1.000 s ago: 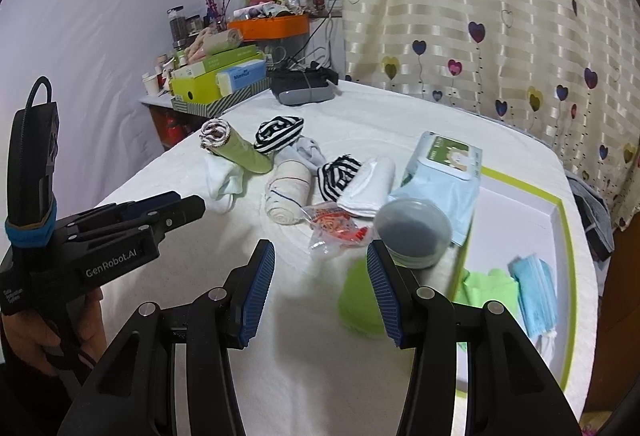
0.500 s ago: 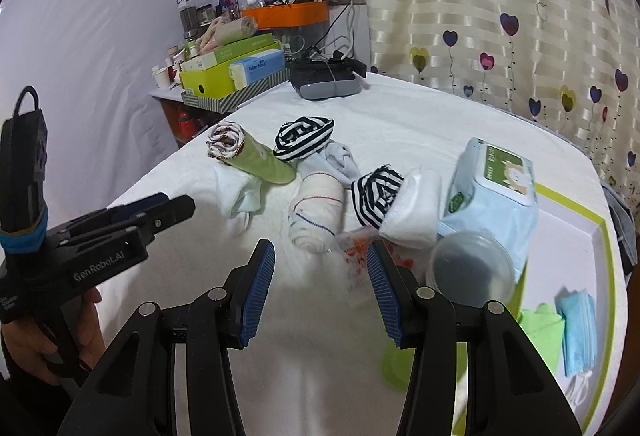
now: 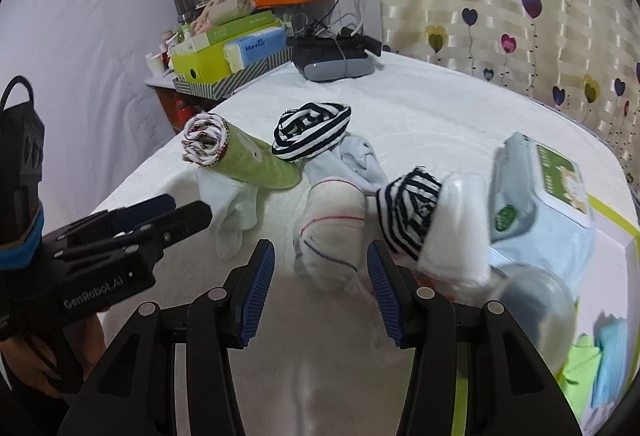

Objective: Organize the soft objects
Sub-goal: 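Grasp the white sock with the left gripper while the right gripper grasps the rolled white sock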

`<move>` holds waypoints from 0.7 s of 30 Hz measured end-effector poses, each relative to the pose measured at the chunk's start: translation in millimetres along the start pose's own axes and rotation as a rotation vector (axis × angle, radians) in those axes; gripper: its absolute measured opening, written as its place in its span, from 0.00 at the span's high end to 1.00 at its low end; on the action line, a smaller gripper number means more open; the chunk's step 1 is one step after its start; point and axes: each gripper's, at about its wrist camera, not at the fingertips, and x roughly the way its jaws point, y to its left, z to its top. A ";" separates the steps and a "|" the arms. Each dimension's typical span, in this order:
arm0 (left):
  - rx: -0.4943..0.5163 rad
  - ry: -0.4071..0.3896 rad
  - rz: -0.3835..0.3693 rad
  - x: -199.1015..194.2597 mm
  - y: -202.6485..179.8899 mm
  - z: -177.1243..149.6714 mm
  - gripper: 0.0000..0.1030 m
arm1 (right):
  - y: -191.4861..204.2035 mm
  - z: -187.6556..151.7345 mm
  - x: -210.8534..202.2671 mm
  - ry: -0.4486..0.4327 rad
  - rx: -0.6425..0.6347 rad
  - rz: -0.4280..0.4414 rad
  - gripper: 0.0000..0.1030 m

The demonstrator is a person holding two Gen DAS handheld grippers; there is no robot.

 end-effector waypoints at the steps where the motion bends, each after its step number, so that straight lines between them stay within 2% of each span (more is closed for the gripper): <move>1: -0.012 0.005 0.004 2.7 3.6 0.2 0.45 | 0.5 2.0 5.3 0.006 0.002 0.002 0.52; 6: -0.029 0.019 -0.001 12.1 9.3 1.1 0.45 | 0.1 5.9 29.0 0.042 0.017 -0.007 0.52; 8: -0.031 0.032 -0.009 16.9 8.6 1.4 0.45 | -0.8 6.2 36.2 0.051 0.017 -0.044 0.52; 13: -0.025 0.061 -0.017 29.3 2.0 2.8 0.45 | -8.2 5.2 44.9 0.084 0.048 -0.057 0.52; 17: -0.032 0.075 -0.008 37.4 -1.0 4.8 0.45 | -6.6 3.5 41.5 0.075 0.046 -0.055 0.56; 18: -0.039 0.081 -0.002 39.3 -0.2 5.1 0.46 | -7.1 3.5 40.6 0.073 0.051 -0.047 0.56; 19: -0.040 0.084 0.004 40.7 0.2 5.5 0.57 | -7.6 3.3 38.9 0.070 0.057 -0.040 0.56; 20: -0.037 0.086 0.007 41.4 0.1 5.1 0.63 | -7.4 2.8 35.8 0.064 0.056 -0.039 0.57; 21: -0.034 0.087 0.010 41.7 0.0 4.9 0.63 | -7.0 2.5 33.9 0.060 0.054 -0.038 0.57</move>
